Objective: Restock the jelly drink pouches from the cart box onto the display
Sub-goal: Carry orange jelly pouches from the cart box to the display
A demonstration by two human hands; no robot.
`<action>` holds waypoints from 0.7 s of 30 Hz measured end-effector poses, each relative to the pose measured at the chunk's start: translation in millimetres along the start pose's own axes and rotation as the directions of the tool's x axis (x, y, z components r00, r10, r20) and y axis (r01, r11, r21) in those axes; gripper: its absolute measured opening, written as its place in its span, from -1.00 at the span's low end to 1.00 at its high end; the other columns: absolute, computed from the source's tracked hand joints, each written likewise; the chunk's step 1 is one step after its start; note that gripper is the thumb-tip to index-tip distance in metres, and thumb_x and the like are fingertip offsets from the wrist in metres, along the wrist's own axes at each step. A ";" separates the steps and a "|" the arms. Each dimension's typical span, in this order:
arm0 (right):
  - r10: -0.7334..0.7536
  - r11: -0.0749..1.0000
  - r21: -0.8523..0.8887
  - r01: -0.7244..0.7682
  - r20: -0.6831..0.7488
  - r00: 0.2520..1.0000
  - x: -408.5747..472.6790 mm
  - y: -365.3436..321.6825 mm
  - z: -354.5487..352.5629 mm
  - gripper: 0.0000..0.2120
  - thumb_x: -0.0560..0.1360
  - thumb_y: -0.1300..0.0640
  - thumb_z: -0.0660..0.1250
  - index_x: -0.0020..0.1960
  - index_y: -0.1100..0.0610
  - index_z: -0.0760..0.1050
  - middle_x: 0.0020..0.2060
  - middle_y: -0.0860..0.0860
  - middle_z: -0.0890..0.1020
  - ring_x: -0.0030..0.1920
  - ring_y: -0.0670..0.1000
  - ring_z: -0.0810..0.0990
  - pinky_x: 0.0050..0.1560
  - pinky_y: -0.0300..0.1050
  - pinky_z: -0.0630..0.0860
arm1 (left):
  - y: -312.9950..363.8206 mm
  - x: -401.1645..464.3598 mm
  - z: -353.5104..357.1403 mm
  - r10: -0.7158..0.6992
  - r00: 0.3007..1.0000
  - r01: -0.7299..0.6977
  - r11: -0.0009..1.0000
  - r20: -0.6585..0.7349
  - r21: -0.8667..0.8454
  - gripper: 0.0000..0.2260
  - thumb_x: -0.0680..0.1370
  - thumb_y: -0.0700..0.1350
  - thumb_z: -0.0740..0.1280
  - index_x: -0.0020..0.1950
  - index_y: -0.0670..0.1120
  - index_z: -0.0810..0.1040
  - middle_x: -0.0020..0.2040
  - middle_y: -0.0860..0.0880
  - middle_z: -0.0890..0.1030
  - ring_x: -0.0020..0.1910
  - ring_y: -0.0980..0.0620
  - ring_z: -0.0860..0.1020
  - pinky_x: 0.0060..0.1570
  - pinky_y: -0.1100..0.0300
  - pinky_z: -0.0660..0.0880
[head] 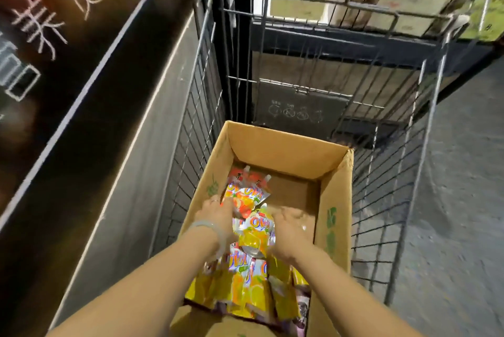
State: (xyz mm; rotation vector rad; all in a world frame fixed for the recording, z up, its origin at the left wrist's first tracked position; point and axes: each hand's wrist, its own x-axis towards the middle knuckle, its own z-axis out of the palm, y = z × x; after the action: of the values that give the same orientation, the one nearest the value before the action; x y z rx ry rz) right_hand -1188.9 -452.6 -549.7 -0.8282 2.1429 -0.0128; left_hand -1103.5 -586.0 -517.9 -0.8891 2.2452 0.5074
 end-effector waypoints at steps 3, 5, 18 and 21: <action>0.043 0.994 0.098 -0.044 0.017 0.999 47.7 2.7 5.2 -0.43 0.43 0.16 0.34 0.40 0.15 0.26 0.33 0.14 0.38 0.34 0.13 0.37 0.29 -0.08 0.40 | -4.2 54.1 8.3 -0.025 0.997 0.030 0.997 0.070 -0.065 -0.44 0.45 0.05 0.41 0.36 -0.04 0.27 0.39 -0.13 0.23 0.40 -0.13 0.24 0.29 0.02 0.32; 0.058 0.990 0.131 -0.060 0.018 0.998 76.2 5.0 7.4 -0.49 0.45 0.09 0.35 0.34 0.19 0.32 0.29 0.14 0.45 0.31 0.13 0.41 0.29 -0.06 0.38 | -3.6 88.0 16.4 -0.036 0.994 0.048 0.993 0.106 -0.111 -0.40 0.44 0.07 0.41 0.37 -0.10 0.26 0.36 -0.14 0.28 0.36 -0.14 0.30 0.29 0.01 0.36; 0.426 0.640 0.642 -0.423 0.162 0.890 178.1 -0.8 42.4 -0.35 0.37 -0.14 0.43 0.25 0.21 0.29 0.21 0.14 0.51 0.23 0.20 0.49 0.16 -0.02 0.45 | 16.2 207.8 62.5 -0.372 0.913 0.404 0.767 0.168 -0.499 -0.60 0.61 -0.18 0.10 0.43 -0.22 0.14 0.45 -0.20 0.25 0.40 -0.22 0.30 0.33 -0.08 0.30; 0.479 0.484 0.729 -0.484 0.242 0.843 193.1 -1.8 42.2 -0.24 0.21 -0.15 0.54 0.21 0.20 0.32 0.13 0.12 0.54 0.18 0.20 0.52 0.17 0.11 0.51 | 18.3 215.7 61.4 -0.428 0.886 0.460 0.770 0.176 -0.442 -0.60 0.57 -0.26 0.16 0.40 -0.23 0.21 0.42 -0.17 0.28 0.41 -0.17 0.31 0.31 0.00 0.31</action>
State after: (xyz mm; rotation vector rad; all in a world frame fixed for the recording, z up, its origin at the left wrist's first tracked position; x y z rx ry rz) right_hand -1244.8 -551.8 -711.2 0.3110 1.9900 -0.6045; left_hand -1208.4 -637.3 -710.3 -1.5826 1.7747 0.8598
